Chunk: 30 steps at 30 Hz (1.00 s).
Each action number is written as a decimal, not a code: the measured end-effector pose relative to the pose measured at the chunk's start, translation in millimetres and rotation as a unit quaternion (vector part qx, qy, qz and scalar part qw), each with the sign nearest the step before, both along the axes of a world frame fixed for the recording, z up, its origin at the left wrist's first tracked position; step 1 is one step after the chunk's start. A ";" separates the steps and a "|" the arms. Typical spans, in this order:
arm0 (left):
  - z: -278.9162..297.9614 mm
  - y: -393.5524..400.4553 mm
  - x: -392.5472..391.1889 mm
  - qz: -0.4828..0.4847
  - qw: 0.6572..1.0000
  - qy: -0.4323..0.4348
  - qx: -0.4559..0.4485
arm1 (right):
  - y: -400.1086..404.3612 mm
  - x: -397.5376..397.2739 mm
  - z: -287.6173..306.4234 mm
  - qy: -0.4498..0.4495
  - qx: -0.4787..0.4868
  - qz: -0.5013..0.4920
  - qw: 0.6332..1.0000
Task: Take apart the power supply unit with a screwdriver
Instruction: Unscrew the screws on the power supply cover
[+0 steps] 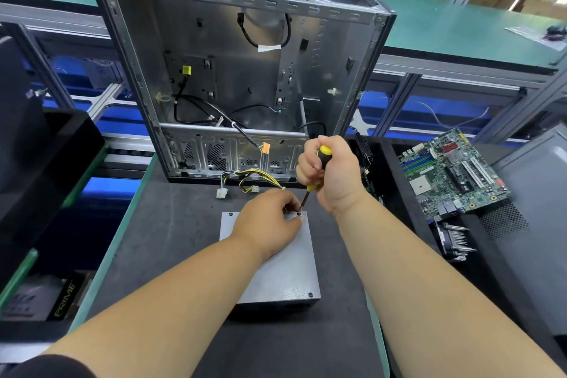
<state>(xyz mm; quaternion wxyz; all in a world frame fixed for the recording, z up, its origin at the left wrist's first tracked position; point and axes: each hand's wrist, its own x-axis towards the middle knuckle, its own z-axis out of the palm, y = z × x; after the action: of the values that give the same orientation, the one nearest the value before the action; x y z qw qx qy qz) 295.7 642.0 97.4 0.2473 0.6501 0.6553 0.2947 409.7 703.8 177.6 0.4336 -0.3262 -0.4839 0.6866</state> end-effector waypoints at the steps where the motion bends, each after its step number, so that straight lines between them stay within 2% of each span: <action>1: 0.3 -0.2 0.1 0.002 1.000 0.001 0.000 | 1.2 0.0 1.1 -0.011 -0.001 0.019 1.000; 4: 1.0 -0.6 0.3 0.004 1.000 0.006 0.003 | 4.8 0.9 3.6 -0.021 0.006 0.066 0.998; 8: 0.7 -0.5 0.6 0.005 1.000 0.006 0.005 | 4.9 5.1 4.1 0.000 -0.003 0.068 0.998; 16: -1.9 1.2 -0.2 -0.002 1.000 0.003 0.001 | -5.4 8.6 3.7 -0.129 0.032 -0.072 0.989; 23: -4.8 2.2 -0.7 -0.002 1.000 -0.006 0.000 | -17.6 0.8 -7.7 -0.028 0.042 -0.179 0.983; 27: -5.4 3.1 -0.1 -0.005 1.000 0.005 0.007 | -16.0 -10.9 -6.8 -0.062 0.072 -0.169 0.981; 30: -5.8 3.0 -0.2 -0.003 1.000 0.005 0.009 | -9.1 -7.5 -2.1 0.011 0.028 -0.136 0.990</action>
<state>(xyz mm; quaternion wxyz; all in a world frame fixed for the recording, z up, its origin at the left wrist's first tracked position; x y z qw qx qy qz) 295.5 645.0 91.7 0.2395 0.6558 0.6516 0.2965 402.1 694.7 175.5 0.5376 -0.3690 -0.4494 0.6107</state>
